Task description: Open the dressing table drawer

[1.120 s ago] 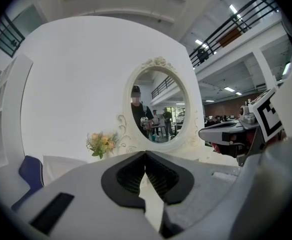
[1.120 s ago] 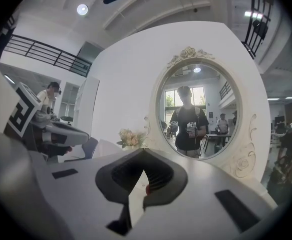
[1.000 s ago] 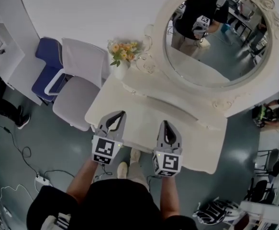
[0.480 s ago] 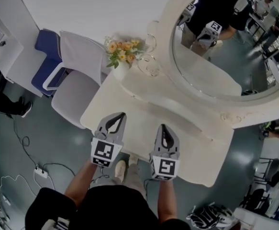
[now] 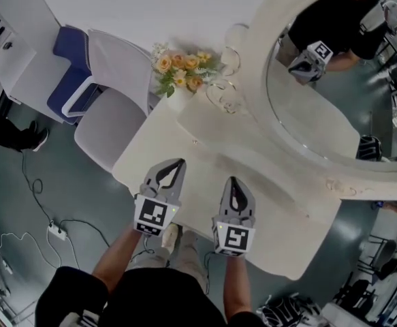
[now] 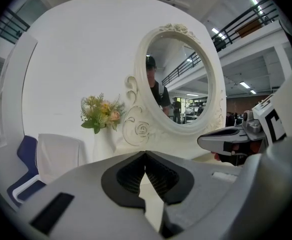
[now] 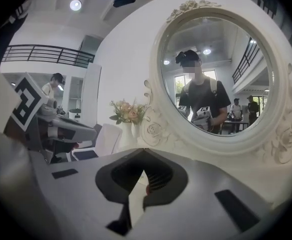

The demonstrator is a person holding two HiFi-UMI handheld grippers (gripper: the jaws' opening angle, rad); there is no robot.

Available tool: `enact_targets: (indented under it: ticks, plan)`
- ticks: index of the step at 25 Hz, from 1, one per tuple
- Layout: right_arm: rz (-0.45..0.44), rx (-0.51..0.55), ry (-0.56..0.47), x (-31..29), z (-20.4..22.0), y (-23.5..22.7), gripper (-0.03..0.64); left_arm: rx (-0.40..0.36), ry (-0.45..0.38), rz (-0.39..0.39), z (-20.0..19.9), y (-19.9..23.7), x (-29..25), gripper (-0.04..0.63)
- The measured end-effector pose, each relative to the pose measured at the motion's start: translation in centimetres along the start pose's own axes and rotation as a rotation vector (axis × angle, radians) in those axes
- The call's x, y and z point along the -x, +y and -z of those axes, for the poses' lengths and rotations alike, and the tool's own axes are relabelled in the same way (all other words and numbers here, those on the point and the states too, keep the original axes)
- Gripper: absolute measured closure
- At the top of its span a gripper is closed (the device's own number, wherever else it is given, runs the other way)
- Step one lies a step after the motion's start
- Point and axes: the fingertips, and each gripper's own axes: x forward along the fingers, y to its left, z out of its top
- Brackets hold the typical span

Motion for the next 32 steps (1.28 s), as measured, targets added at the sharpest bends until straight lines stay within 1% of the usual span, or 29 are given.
enact_targets:
  ticks: [9, 15, 19, 27, 30, 32]
  plan:
    - [-0.012, -0.036, 0.039, -3.2, 3.3, -0.8, 0.620, 0.005, 0.036, -0.007, 2.7, 0.9, -3.6, 0.592]
    - [-0.020, -0.051, 0.022, -4.8, 5.0, -1.5, 0.620, 0.015, 0.067, -0.018, 5.0, 1.2, -5.2, 0.592]
    - [-0.029, -0.067, 0.043, -5.1, 6.6, -1.5, 0.620, 0.014, 0.082, -0.021, 6.2, 1.2, -6.2, 0.592]
    - [-0.029, -0.081, 0.070, -6.0, 8.4, -2.0, 0.620, 0.021, 0.111, -0.026, 8.1, 1.4, -7.9, 0.592]
    - [-0.029, -0.080, 0.078, -6.2, 8.8, -2.2, 0.620, 0.024, 0.127, -0.040, 8.9, 1.7, -8.5, 0.592]
    - [-0.031, -0.077, 0.091, -6.2, 9.2, -2.1, 0.620, 0.037, 0.133, -0.042, 9.3, 1.8, -8.8, 0.592]
